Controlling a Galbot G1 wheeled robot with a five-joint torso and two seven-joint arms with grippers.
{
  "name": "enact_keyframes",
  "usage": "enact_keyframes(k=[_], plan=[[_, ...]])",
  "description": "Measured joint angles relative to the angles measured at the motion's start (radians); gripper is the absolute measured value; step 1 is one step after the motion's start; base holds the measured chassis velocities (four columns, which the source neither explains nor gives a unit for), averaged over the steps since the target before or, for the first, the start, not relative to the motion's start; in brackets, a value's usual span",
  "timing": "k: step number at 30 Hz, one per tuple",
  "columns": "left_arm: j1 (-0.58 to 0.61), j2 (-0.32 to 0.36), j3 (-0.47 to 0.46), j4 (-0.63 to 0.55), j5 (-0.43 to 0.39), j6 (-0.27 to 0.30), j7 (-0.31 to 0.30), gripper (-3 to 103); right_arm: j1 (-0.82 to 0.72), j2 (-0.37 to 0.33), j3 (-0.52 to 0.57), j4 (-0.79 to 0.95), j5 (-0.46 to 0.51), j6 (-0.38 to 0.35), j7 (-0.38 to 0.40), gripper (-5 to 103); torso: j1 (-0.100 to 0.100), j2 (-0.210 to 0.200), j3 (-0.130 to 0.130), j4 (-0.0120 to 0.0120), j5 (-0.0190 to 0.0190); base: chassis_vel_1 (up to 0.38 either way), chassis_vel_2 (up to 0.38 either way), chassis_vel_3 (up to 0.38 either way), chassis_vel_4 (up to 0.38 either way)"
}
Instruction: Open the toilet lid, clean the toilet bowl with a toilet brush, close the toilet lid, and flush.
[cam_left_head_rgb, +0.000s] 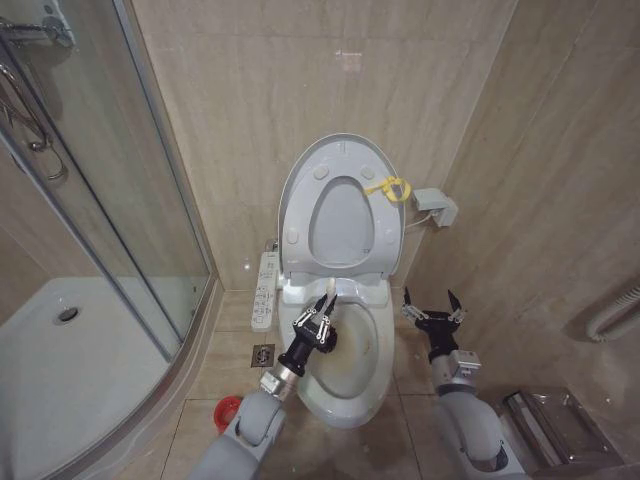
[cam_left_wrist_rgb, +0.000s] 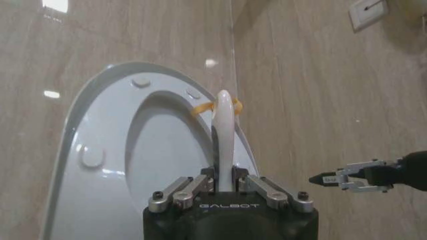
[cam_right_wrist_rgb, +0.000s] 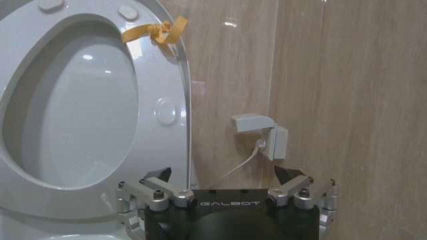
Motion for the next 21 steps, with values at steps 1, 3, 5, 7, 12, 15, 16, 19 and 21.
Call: enact_keyframes(k=[1, 3, 5, 7, 12, 15, 16, 19, 21], plan=[[0.014, 0.01, -0.007, -0.021, 0.003, 0.001, -0.002, 15, 0.0, 0.0, 0.0, 0.0, 0.0, 0.0, 0.0, 100, 0.0, 0.0, 0.0, 0.0002, 0.0, 0.0, 0.0, 0.0, 0.0], [0.037, 0.025, -0.02, -0.055, 0.005, 0.004, -0.005, 15, 0.0, 0.0, 0.0, 0.0, 0.0, 0.0, 0.0, 100, 0.0, 0.0, 0.0, 0.0001, 0.0, 0.0, 0.0, 0.0, 0.0], [0.073, 0.044, -0.039, -0.099, 0.008, 0.012, -0.009, 15, 0.0, 0.0, 0.0, 0.0, 0.0, 0.0, 0.0, 100, 0.0, 0.0, 0.0, 0.0002, 0.0, 0.0, 0.0, 0.0, 0.0], [0.098, 0.055, -0.05, -0.131, 0.01, 0.016, -0.012, 15, 0.0, 0.0, 0.0, 0.0, 0.0, 0.0, 0.0, 100, 0.0, 0.0, 0.0, 0.0002, 0.0, 0.0, 0.0, 0.0, 0.0], [0.17, 0.082, -0.095, -0.241, 0.021, 0.034, -0.041, 15, 0.0, 0.0, 0.0, 0.0, 0.0, 0.0, 0.0, 100, 0.0, 0.0, 0.0, 0.0001, 0.0, 0.0, 0.0, 0.0, 0.0], [0.203, 0.094, -0.123, -0.294, 0.023, 0.041, -0.051, 15, 0.0, 0.0, 0.0, 0.0, 0.0, 0.0, 0.0, 100, 0.0, 0.0, 0.0, -0.0001, 0.0, 0.0, 0.0, 0.0, 0.0], [0.222, 0.099, -0.142, -0.32, 0.024, 0.043, -0.054, 15, 0.0, 0.0, 0.0, 0.0, 0.0, 0.0, 0.0, 100, 0.0, 0.0, 0.0, -0.0003, -0.0001, 0.0, 0.0, 0.0, 0.0], [0.284, 0.115, -0.208, -0.383, 0.03, 0.046, -0.059, 15, 0.0, 0.0, 0.0, 0.0, 0.0, 0.0, 0.0, 100, 0.0, 0.0, 0.0, 0.0, 0.0001, 0.0, 0.0, 0.0, 0.0], [0.313, 0.118, -0.235, -0.405, 0.034, 0.046, -0.06, 15, 0.0, 0.0, 0.0, 0.0, 0.0, 0.0, 0.0, 100, 0.0, 0.0, 0.0, 0.0, -0.0001, 0.0, 0.0, 0.0, 0.0]])
